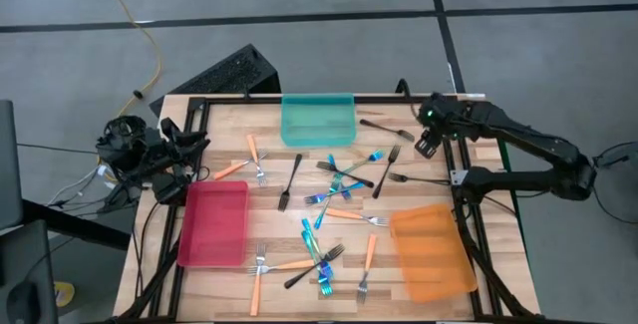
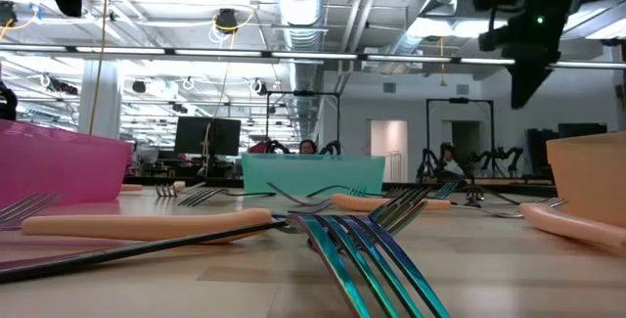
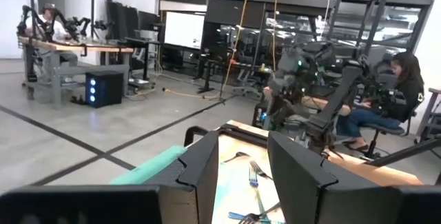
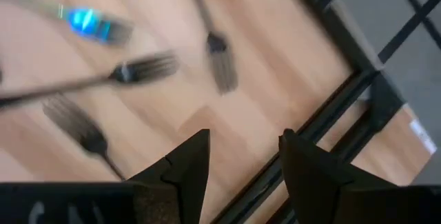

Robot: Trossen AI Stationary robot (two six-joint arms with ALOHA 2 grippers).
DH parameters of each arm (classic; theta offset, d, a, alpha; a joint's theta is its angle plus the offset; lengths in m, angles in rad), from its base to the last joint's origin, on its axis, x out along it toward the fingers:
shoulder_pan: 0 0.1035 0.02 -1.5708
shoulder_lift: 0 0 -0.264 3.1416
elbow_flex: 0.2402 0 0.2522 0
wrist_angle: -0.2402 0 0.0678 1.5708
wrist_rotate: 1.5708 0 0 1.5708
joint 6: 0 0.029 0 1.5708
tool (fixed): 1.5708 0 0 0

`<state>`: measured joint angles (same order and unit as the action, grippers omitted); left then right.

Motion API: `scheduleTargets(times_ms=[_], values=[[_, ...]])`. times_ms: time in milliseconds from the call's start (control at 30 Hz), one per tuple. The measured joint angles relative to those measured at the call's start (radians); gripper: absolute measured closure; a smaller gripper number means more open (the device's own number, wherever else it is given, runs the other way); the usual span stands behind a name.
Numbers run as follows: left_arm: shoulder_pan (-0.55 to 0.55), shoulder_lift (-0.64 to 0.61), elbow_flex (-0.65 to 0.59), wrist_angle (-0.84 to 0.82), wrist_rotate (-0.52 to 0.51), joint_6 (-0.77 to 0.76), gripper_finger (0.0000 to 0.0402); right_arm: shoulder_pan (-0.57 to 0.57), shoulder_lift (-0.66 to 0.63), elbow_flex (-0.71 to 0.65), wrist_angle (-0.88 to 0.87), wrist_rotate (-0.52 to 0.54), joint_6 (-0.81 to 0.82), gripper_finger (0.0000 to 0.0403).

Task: Sort silverware by color (type)
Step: Put the black fork into the orange bin

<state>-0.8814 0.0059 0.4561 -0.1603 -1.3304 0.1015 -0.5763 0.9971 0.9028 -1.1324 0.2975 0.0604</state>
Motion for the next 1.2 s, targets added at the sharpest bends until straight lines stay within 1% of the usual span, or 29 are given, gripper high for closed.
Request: scheduleTargets(times_ms=[67,133,233,333,400,533,667,967,1100,1200], values=[[0.0,0.0,0.0,-0.038,0.007,-0.031,0.0289,0.022,0.029,-0.029,-0.015,0.01,0.003,0.0209],[0.0,0.0,-0.001,-0.076,0.008,-0.065,0.0289,0.04,0.059,-0.054,-0.014,0.045,0.018,0.0209],[0.0,0.0,-0.001,-0.109,0.008,-0.116,0.0289,0.054,0.106,-0.073,0.004,0.042,0.015,0.0209],[0.0,0.0,-0.001,-0.115,0.009,-0.135,0.0289,0.072,0.149,-0.072,0.019,0.036,-0.023,0.0209],[0.0,0.0,-0.001,-0.115,0.008,-0.134,0.0289,0.082,0.173,-0.072,0.021,0.006,-0.057,0.0209],[0.0,0.0,-0.001,-0.115,0.008,-0.135,0.0289,0.084,0.204,-0.072,0.034,-0.113,-0.101,0.0209],[0.0,0.0,-0.001,-0.127,0.009,-0.139,0.0289,0.099,0.222,-0.072,0.074,-0.184,-0.095,0.0209],[0.0,0.001,-0.002,-0.219,0.023,-0.235,0.0289,0.185,0.254,-0.079,0.108,-0.183,-0.053,0.0209],[0.0,0.001,-0.002,-0.235,0.06,-0.246,0.0289,0.211,0.236,-0.128,0.135,-0.171,-0.033,0.0209],[0.0,0.001,-0.002,-0.235,0.067,-0.246,0.0289,0.221,0.223,-0.16,0.14,-0.168,-0.026,0.0209]])
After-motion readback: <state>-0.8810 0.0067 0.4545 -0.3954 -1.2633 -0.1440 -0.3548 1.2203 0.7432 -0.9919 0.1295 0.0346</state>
